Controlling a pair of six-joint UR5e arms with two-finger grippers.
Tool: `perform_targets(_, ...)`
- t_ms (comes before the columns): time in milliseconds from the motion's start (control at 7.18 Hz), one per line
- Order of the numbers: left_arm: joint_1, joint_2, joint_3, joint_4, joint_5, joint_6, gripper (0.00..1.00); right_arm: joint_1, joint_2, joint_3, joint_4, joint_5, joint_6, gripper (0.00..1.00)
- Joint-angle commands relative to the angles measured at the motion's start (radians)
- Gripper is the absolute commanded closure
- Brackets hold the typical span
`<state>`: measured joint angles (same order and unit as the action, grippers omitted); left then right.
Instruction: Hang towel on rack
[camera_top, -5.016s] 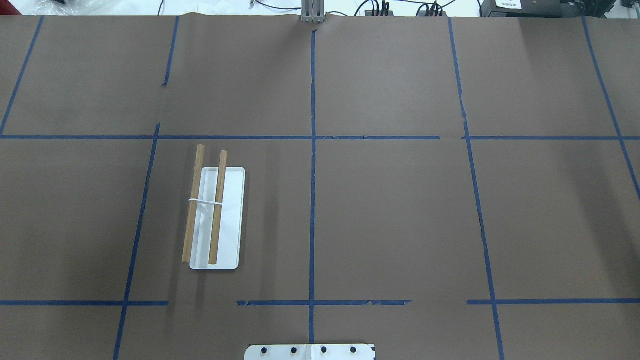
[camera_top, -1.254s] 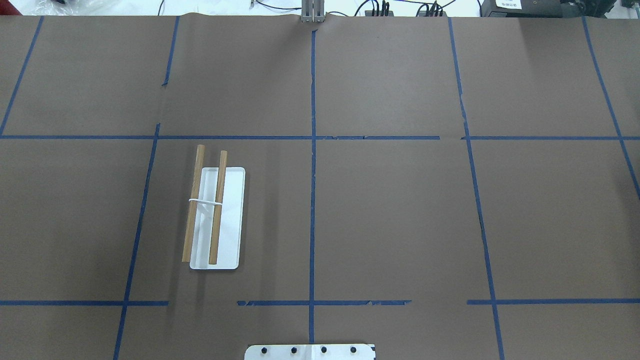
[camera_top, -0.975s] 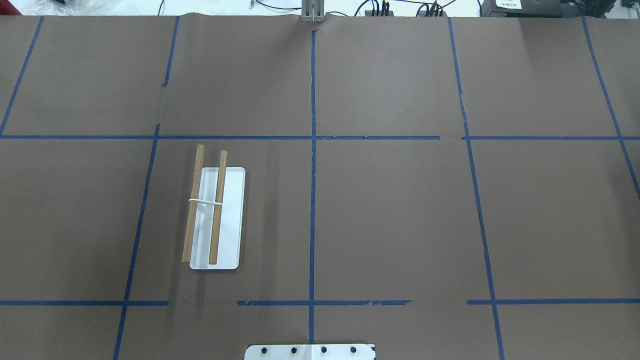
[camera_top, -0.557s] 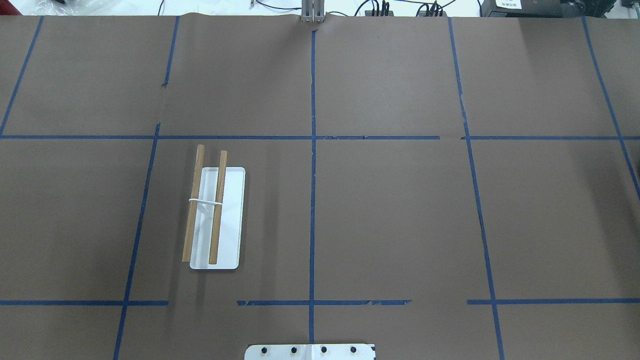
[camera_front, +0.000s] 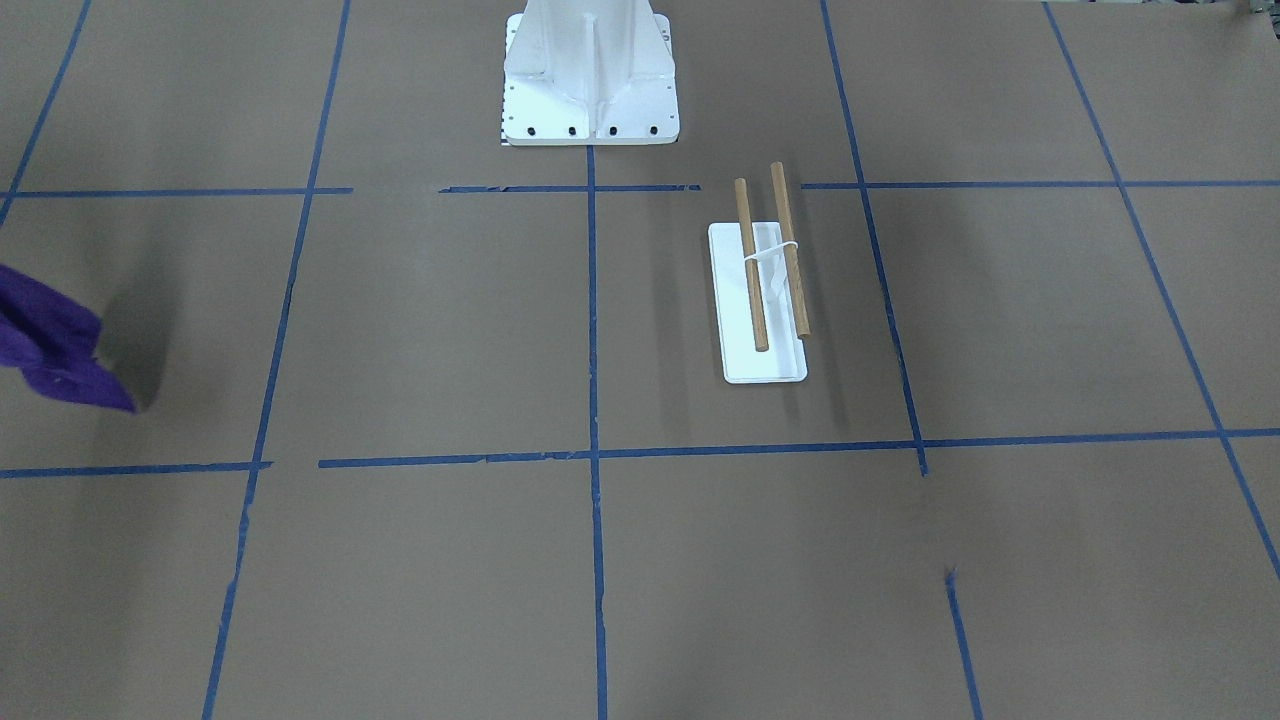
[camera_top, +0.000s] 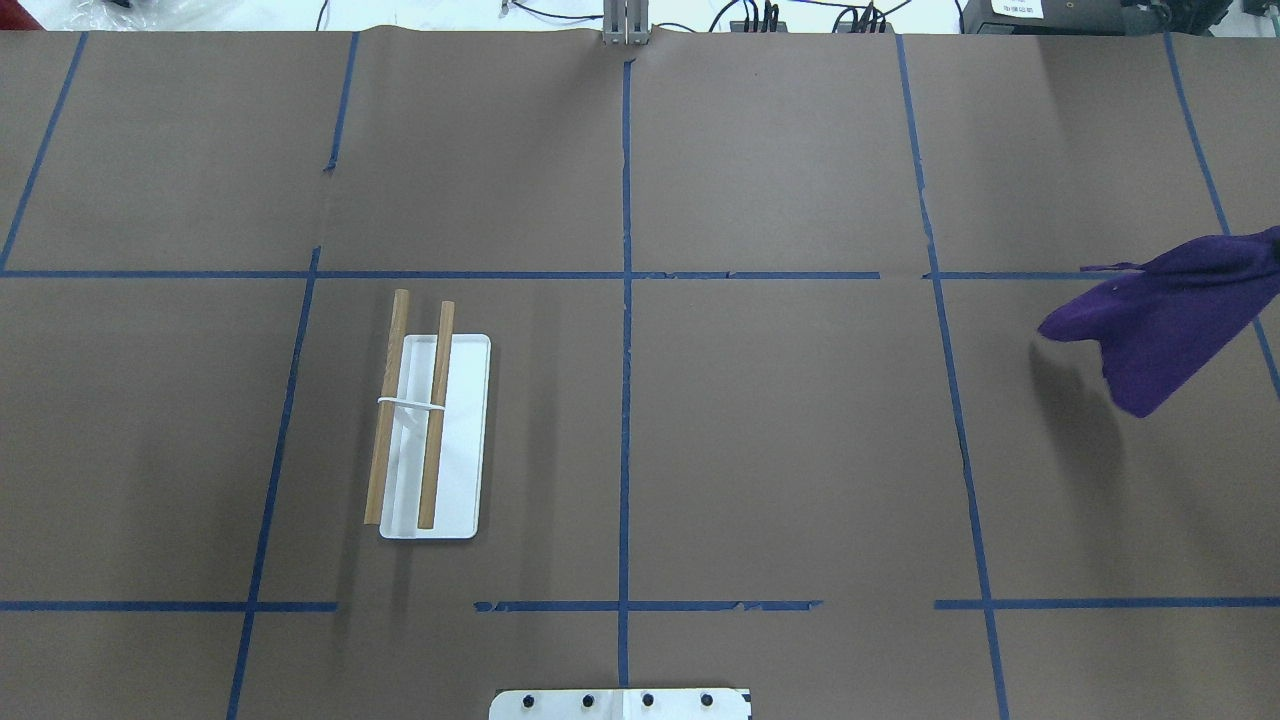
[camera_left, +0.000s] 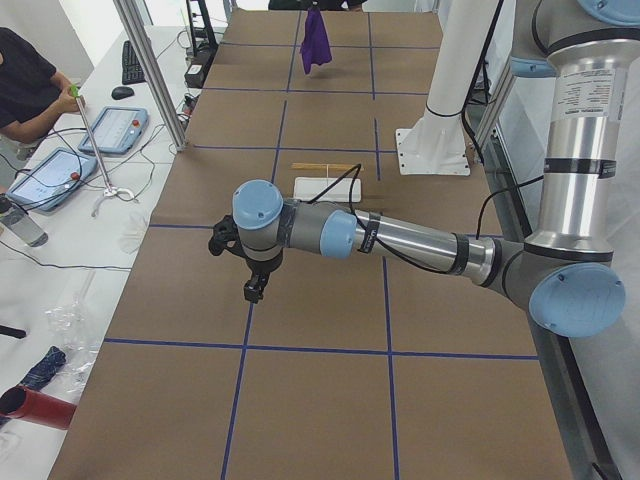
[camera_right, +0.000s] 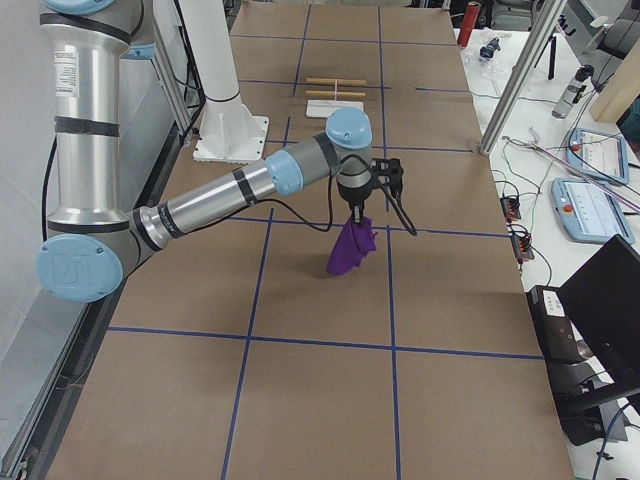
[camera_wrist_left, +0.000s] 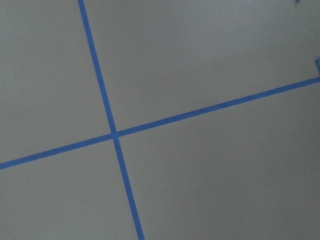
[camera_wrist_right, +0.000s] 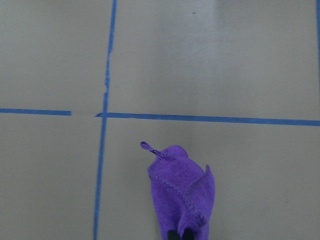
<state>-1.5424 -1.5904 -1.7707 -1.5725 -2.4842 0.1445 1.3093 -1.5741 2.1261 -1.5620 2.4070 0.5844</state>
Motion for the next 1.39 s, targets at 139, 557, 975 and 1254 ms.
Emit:
perform_targets(139,0.12,-0.008,-0.05,-0.143,-0.078,-0.308,0.0,-0.268,0.401,0.04,-0.01,-0.088,0.794,1.0)
perform_targets(557,0.295,-0.06,-0.056,-0.39,-0.079,-0.887,0.0,-0.531,0.62,0.018,-0.01,-0.423,1.297,1.0)
perform_targets(975,0.522,-0.297,-0.053,-0.469,0.011,-1.517,0.0,-0.588,0.71,-0.009,-0.009,-0.466,1.33,1.0)
perform_targets(1254,0.635,-0.412,-0.047,-0.471,0.051,-1.861,0.06,-0.59,0.727,-0.011,-0.01,-0.492,1.394,1.0)
